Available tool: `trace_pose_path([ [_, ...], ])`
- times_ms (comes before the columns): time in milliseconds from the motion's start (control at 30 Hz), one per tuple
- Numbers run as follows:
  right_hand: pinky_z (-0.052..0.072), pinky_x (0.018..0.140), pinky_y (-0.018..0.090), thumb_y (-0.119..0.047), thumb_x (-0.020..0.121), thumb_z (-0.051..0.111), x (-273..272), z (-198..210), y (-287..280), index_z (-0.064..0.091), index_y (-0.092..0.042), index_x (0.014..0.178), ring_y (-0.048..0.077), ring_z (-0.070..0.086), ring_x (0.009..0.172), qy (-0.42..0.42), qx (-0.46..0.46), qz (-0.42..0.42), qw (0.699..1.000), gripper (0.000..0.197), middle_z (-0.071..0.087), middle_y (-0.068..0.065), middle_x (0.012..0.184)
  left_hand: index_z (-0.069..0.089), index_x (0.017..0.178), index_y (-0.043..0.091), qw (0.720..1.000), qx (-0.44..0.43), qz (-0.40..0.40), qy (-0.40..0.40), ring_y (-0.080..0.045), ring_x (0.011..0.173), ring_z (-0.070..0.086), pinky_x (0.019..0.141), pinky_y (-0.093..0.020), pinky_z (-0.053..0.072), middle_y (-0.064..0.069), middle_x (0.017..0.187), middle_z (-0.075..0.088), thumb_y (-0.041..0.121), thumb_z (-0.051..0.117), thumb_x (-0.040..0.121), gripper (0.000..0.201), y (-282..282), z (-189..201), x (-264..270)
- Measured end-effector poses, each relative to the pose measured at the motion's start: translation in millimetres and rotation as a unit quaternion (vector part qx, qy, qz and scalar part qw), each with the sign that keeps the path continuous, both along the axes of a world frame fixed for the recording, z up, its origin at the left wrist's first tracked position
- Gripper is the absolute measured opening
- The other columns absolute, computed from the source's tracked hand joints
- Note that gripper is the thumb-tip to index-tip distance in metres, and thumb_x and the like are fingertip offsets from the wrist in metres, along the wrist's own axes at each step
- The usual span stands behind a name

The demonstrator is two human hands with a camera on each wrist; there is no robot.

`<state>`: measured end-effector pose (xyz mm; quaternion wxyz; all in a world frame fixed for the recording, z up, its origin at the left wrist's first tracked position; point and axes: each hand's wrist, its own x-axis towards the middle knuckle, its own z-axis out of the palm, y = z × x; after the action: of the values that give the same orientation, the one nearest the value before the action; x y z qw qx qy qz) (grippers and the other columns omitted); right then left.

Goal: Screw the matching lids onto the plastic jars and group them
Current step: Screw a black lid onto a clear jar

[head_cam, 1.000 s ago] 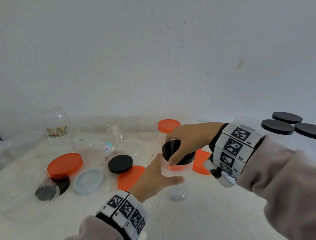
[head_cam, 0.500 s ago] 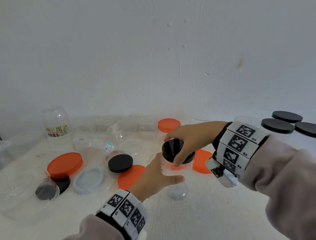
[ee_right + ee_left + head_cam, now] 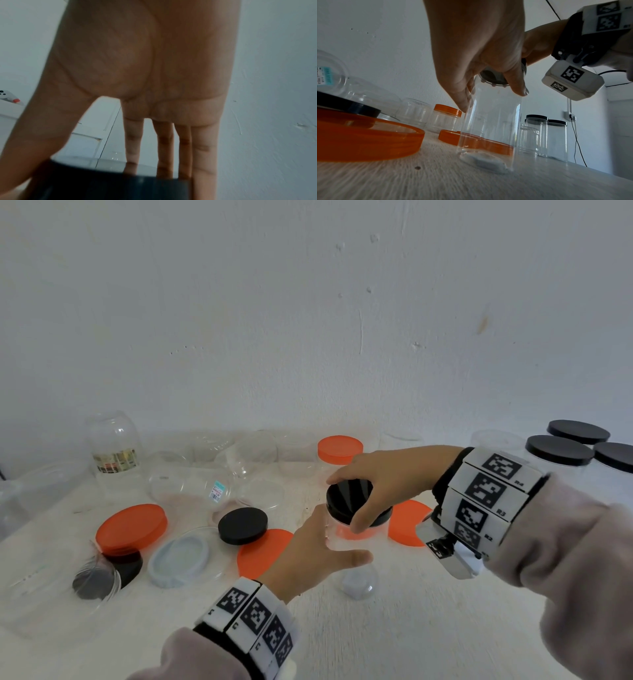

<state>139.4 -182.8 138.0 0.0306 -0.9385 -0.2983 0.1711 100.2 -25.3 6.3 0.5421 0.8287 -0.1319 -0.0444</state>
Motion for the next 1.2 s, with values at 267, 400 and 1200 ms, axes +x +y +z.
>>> trace_pose_path([
  [267,0.038,0.094,0.034,-0.065,0.083,0.054,-10,-25,-9,0.03,-0.042,0.143,0.013,0.031,0.11,-0.052,0.061,-0.006,0.997,0.068,0.037,-0.006,0.116,0.031,0.122,0.048,1.0,-0.008,-0.003,0.004,0.009,0.11,0.044,0.08,-0.011,0.037,0.029,0.121,0.044,0.045,0.082,0.068,0.074,1,1,-1],
  [400,0.036,0.097,0.035,-0.063,0.087,0.049,-19,-35,-10,0.03,-0.04,0.143,0.013,0.027,0.113,-0.078,0.101,-0.015,0.992,0.063,0.037,-0.005,0.122,0.032,0.113,0.054,1.0,-0.011,0.0,0.004,0.007,0.11,0.045,0.08,-0.013,0.037,0.028,0.122,0.045,0.044,0.083,0.068,0.068,1,0,-1],
  [1200,0.026,0.095,0.028,-0.059,0.091,0.042,-26,-72,-10,0.025,-0.036,0.146,0.02,0.027,0.122,-0.153,0.192,-0.05,0.968,0.062,0.03,-0.007,0.138,0.027,0.114,0.06,1.0,0.01,0.013,-0.005,0.018,0.099,0.042,0.073,-0.007,0.037,0.038,0.113,0.043,0.053,0.081,0.064,0.073,2,-2,1],
])
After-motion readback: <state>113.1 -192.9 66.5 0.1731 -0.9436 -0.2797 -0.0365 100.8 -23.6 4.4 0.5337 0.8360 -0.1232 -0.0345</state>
